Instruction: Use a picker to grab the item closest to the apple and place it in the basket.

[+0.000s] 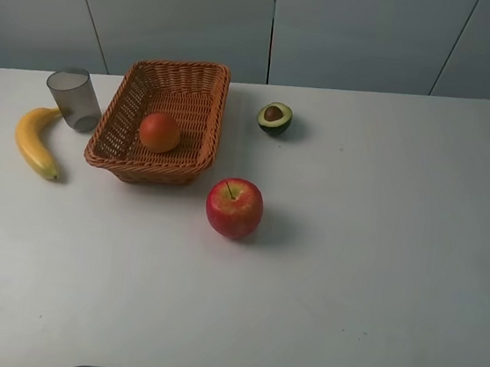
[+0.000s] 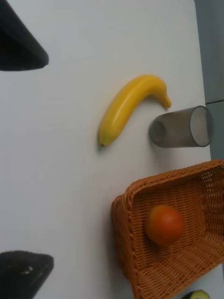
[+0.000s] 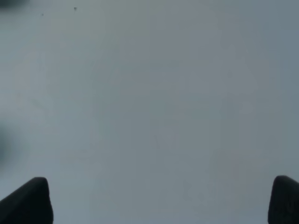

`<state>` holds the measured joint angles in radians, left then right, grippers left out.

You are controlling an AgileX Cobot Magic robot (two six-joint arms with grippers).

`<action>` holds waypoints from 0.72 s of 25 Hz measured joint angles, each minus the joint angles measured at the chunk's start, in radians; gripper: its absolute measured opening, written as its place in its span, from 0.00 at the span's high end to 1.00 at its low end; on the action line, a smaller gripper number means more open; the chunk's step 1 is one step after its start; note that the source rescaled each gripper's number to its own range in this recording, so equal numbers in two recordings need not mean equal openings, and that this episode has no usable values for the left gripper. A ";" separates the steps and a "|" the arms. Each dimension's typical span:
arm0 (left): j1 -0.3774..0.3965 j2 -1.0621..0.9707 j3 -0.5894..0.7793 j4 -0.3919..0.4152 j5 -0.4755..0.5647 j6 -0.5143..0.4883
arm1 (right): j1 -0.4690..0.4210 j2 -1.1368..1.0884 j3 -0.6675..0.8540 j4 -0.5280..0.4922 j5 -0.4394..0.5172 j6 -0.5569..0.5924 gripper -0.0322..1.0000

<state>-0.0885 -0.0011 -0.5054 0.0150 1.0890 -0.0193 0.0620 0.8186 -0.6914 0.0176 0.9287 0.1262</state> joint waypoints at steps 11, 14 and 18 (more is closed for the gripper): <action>0.000 0.000 0.000 0.000 0.000 -0.002 | 0.000 -0.469 0.002 -0.011 0.195 -0.061 0.00; 0.000 0.000 0.000 0.000 0.000 -0.002 | 0.000 -0.555 0.002 -0.009 0.197 -0.083 0.00; 0.000 0.000 0.000 0.000 0.000 -0.002 | 0.000 -0.654 0.041 0.001 0.197 -0.126 0.00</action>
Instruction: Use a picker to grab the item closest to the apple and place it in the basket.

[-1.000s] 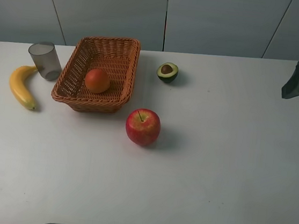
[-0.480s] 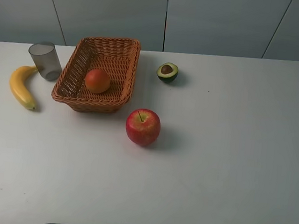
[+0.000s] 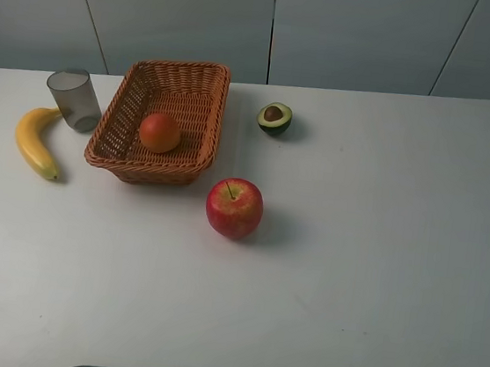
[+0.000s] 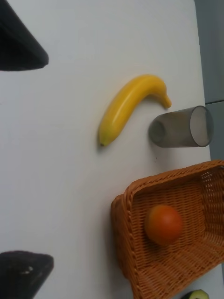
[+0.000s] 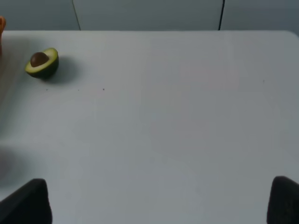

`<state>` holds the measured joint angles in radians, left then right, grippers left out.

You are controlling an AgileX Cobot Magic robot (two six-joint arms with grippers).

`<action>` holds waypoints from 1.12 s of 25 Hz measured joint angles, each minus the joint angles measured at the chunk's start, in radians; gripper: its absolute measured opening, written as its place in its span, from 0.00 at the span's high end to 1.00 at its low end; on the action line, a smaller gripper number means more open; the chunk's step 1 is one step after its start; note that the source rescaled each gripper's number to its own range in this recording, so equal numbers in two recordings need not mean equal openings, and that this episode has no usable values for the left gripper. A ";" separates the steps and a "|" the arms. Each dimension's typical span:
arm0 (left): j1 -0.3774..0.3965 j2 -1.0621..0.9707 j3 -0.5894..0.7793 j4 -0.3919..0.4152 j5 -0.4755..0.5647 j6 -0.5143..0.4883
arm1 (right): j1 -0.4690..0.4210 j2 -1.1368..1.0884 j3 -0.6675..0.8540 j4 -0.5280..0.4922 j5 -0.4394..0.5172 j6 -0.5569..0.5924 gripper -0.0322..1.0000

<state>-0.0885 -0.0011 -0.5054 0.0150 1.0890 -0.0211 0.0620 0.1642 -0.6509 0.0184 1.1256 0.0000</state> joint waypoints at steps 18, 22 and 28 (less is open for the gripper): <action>0.000 0.000 0.000 0.000 0.000 0.000 | 0.000 -0.160 0.137 0.150 -0.020 -0.174 0.00; 0.000 0.000 0.000 0.000 0.000 0.000 | 0.000 -0.160 0.137 0.148 -0.022 -0.169 0.00; 0.000 0.000 0.000 0.000 0.000 0.000 | -0.023 -0.160 0.137 0.067 -0.024 -0.054 0.00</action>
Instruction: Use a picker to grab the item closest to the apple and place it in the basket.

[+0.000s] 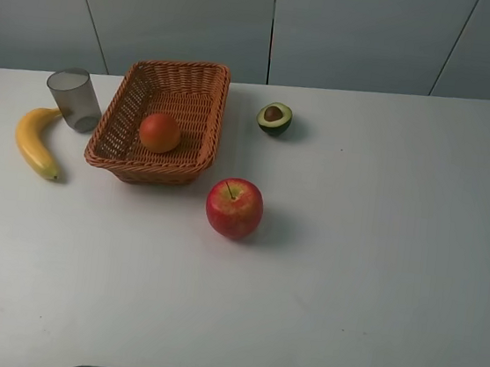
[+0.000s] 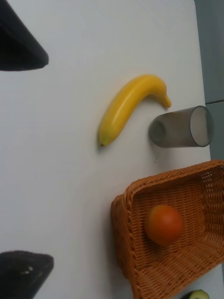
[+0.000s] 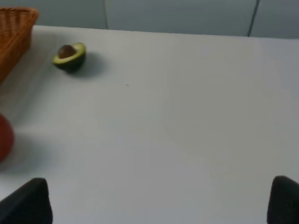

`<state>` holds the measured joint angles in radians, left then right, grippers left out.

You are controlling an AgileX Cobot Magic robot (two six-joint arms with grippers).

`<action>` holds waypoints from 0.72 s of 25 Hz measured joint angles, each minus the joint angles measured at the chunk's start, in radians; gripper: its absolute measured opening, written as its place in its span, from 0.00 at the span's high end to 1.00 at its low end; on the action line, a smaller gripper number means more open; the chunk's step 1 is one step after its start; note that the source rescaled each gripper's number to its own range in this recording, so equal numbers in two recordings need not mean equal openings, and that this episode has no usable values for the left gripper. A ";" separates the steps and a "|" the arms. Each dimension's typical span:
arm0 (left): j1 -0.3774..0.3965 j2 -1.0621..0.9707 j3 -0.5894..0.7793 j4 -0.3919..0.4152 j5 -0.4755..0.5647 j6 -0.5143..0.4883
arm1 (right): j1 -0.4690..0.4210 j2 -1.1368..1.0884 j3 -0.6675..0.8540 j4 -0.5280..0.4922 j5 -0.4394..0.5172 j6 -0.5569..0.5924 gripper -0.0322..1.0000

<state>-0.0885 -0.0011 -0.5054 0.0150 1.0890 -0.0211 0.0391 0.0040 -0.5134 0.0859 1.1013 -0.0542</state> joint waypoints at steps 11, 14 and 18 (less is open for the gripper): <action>0.000 0.000 0.000 0.000 0.000 0.000 | -0.028 0.000 0.000 -0.016 -0.002 0.030 0.00; 0.000 0.000 0.000 0.000 0.000 0.000 | -0.028 0.000 0.000 -0.016 -0.002 0.030 0.00; 0.000 0.000 0.000 0.000 0.000 0.000 | -0.028 0.000 0.000 -0.016 -0.002 0.030 0.00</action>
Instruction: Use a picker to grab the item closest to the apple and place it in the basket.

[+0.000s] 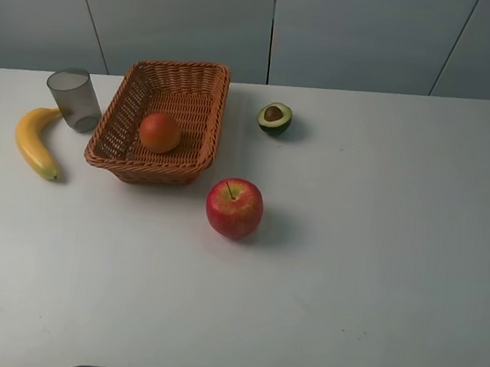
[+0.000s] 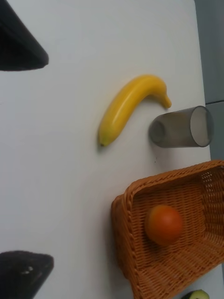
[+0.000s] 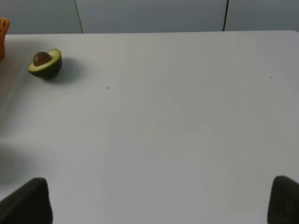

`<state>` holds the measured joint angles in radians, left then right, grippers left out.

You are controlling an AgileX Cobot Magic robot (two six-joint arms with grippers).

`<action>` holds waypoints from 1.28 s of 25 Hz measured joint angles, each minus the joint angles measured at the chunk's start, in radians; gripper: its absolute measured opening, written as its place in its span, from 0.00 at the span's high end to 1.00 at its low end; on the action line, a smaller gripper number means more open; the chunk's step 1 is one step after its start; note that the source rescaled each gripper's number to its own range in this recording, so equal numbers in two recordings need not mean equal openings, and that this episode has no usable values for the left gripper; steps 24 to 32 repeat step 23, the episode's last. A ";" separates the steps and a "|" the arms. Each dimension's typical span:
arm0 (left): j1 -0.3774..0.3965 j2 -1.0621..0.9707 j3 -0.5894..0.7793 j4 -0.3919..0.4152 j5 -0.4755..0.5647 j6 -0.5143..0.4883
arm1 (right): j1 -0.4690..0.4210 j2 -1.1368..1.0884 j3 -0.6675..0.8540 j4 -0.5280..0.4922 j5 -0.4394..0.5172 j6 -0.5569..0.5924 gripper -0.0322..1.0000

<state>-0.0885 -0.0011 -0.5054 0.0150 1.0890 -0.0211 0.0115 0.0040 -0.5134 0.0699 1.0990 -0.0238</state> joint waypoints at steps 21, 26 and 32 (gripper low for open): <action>0.000 0.000 0.000 0.000 0.000 0.000 | 0.000 0.000 0.000 0.000 -0.001 0.000 0.00; 0.000 0.000 0.000 0.000 0.000 0.000 | 0.000 0.000 0.000 0.000 -0.002 0.000 0.00; 0.000 0.000 0.000 0.000 0.000 0.000 | 0.000 0.000 0.000 0.000 -0.002 0.000 0.00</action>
